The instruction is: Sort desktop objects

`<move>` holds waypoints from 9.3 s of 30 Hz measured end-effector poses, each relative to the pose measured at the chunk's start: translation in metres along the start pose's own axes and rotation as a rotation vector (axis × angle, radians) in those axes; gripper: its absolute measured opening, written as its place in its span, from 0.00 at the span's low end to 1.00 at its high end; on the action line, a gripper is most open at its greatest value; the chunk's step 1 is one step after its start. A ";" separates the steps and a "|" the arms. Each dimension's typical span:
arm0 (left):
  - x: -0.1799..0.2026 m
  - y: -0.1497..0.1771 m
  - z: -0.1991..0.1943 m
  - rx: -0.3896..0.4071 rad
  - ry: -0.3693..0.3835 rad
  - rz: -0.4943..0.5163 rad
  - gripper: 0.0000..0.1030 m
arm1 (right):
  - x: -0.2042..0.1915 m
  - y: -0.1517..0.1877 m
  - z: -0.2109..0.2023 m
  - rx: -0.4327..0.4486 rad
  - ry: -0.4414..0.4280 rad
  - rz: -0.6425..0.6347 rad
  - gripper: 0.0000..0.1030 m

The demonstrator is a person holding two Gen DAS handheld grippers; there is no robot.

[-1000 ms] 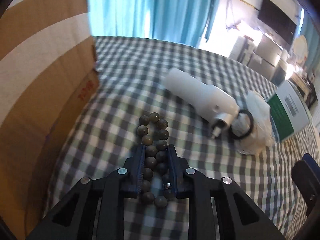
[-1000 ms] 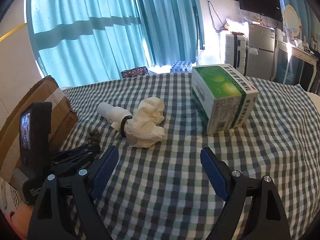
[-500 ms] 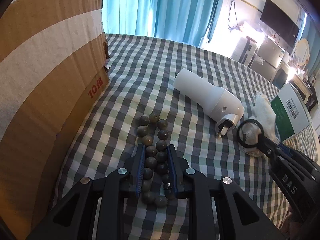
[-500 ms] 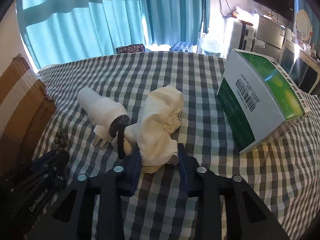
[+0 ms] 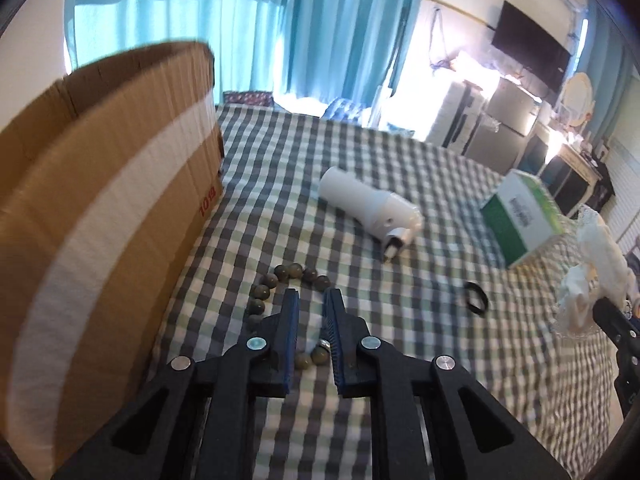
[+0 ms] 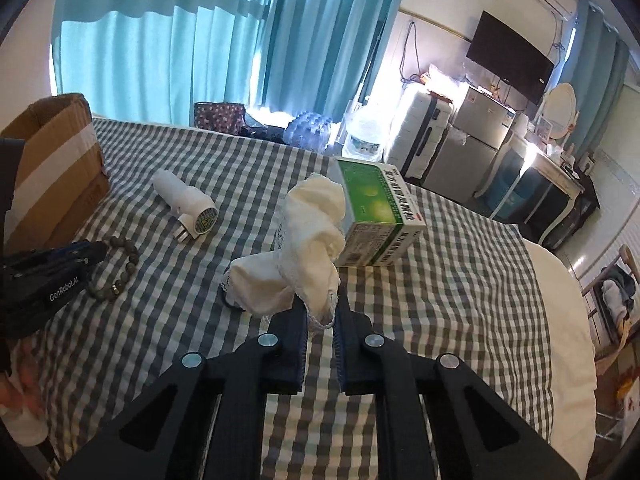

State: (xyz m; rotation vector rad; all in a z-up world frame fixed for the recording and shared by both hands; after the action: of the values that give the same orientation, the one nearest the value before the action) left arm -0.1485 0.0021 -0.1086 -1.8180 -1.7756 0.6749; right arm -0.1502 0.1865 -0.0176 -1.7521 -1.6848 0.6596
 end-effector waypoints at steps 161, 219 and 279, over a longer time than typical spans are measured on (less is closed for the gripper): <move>-0.113 -0.073 -0.160 0.174 0.018 0.016 0.10 | -0.152 -0.048 -0.153 0.073 -0.390 0.044 0.05; 0.016 -0.052 -0.067 0.002 0.028 0.084 1.00 | 0.043 -0.035 -0.110 0.203 -0.246 0.228 0.92; 0.043 -0.035 0.049 0.033 -0.052 0.082 0.34 | 0.063 -0.043 -0.040 0.135 -0.179 0.169 0.76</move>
State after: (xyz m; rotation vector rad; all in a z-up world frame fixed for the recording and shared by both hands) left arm -0.2065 0.0460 -0.1221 -1.8756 -1.7195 0.7861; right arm -0.1468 0.2455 0.0452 -1.7960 -1.5773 1.0089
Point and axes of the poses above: each gripper's, at about its wrist camera, not at the fingertips, and z roughly the way its jaws point, x to its right, y to its underside, the point moved 5 cm from there along z, roughly the way its jaws point, and after that the axes turned 12 degrees about z, right-handed, at the moved point
